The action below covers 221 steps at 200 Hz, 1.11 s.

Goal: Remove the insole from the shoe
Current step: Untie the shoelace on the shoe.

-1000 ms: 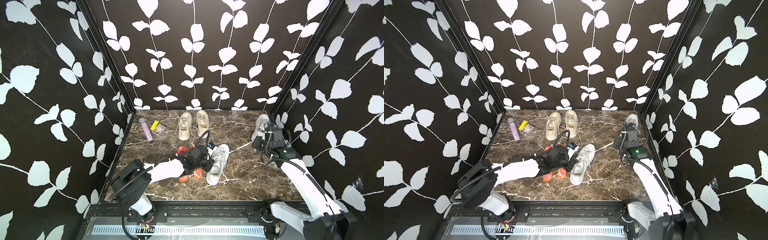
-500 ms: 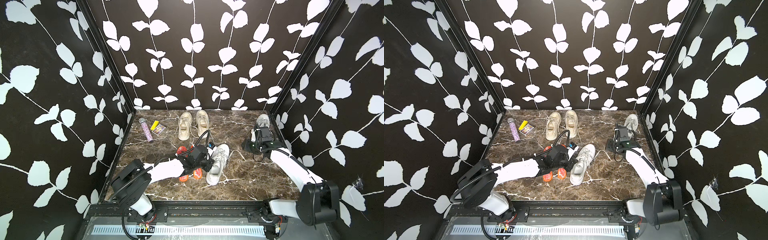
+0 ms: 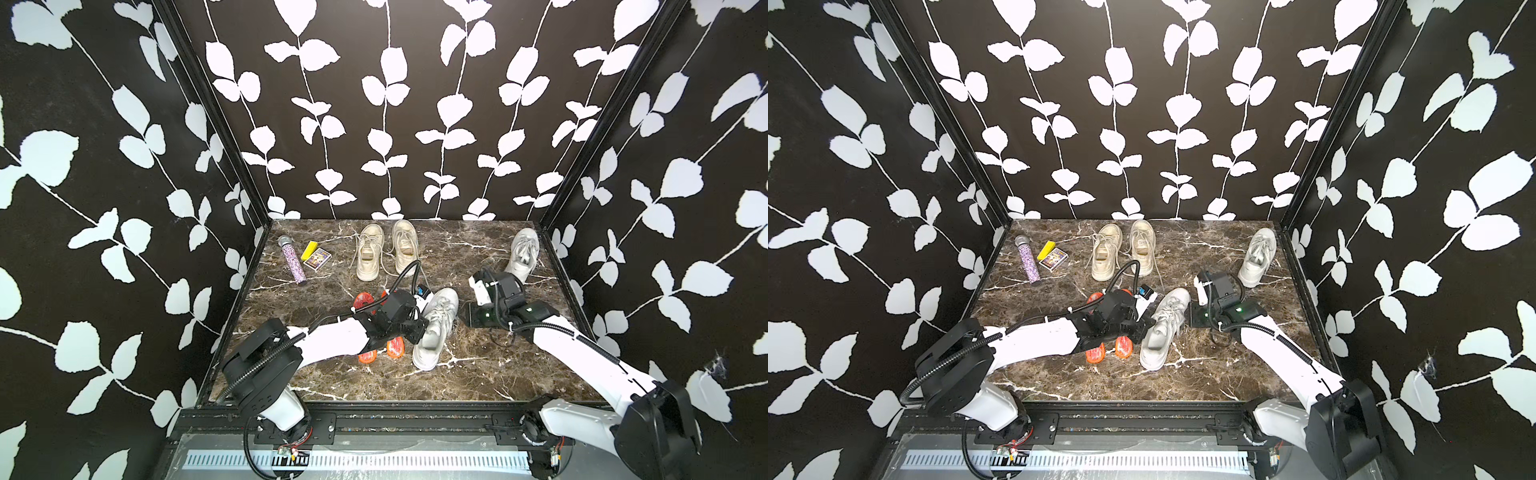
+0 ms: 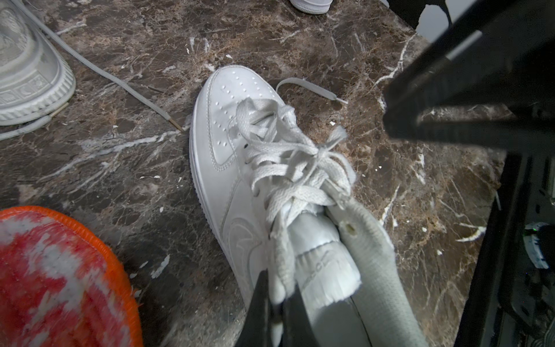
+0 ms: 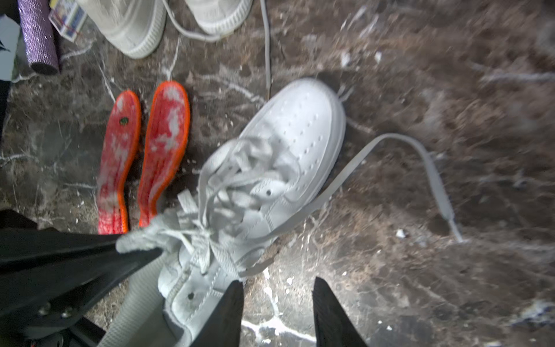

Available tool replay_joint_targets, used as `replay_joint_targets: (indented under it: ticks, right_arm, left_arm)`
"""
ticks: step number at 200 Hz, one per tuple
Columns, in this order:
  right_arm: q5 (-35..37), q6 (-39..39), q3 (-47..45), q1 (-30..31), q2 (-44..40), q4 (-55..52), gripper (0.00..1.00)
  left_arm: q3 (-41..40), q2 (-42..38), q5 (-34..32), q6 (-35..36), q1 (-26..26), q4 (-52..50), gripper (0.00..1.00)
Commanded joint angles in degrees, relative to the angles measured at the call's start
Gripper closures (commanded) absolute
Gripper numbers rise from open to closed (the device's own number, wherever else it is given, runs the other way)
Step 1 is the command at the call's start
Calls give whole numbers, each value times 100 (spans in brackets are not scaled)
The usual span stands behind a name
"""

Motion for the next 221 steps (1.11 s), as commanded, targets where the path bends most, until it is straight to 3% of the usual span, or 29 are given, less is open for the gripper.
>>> replay_joint_targets:
  ticks: [1,128,221]
  right_arm:
    - [-209,70,-76,127,-11,352,64]
    - [-249,276,-36,457,568,759,76]
    - [191,258,-1,492,492,570,100]
  left_arm:
    - [119,-198,-58,2,21,207,100]
    - [152,-189,-51,-2,21,194,100]
    - [132,-215,-166,-15,19,168,100]
